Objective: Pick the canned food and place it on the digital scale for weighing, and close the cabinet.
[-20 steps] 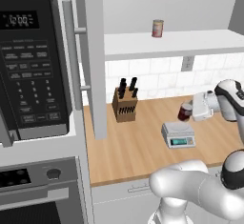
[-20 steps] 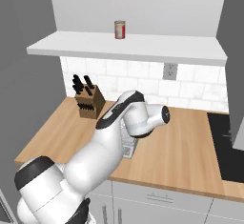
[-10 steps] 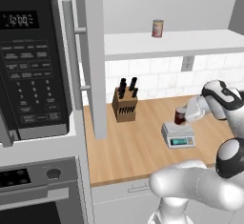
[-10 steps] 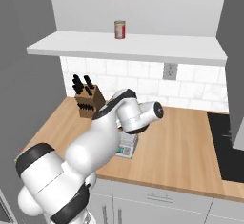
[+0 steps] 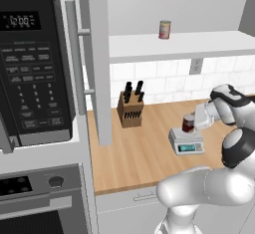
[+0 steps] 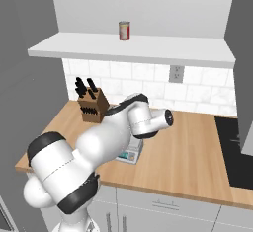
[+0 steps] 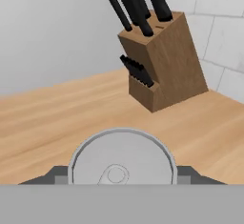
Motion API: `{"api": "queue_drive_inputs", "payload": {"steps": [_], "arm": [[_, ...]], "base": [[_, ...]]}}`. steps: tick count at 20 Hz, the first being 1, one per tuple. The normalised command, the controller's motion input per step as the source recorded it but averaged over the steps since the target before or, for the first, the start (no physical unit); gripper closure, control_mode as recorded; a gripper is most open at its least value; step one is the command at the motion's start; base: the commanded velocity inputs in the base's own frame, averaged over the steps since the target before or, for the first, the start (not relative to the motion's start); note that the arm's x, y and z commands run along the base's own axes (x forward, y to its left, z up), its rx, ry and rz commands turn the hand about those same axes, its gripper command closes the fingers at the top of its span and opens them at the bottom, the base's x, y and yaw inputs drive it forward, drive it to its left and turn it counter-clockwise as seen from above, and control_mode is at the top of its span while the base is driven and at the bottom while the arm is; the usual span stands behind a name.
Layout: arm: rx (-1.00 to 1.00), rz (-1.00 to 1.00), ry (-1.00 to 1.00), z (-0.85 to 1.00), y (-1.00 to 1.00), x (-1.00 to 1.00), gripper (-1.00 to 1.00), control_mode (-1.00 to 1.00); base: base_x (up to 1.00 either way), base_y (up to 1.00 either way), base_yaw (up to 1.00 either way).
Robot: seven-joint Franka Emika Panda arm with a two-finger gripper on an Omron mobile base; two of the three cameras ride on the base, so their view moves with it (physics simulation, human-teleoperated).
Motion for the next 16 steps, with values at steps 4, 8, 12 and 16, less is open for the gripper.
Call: {"api": "queue_drive_inputs", "payload": {"steps": [4,8,12,16], "arm": [[0.05,0.17,-0.12,-0.26,-0.19,0.12,1.00,-1.00],[0.00,0.11,0.00,-0.18,-0.03,0.14,1.00,-1.00],[0.00,0.02,0.00,-0.22,0.00,0.32,1.00,-1.00],[0.00,0.03,0.00,-0.23,0.00,0.12,1.00,-1.00]], "base": [[0.00,0.00,0.00],[0.00,0.00,0.00],[0.00,0.00,0.00],[0.00,0.00,0.00]]}}
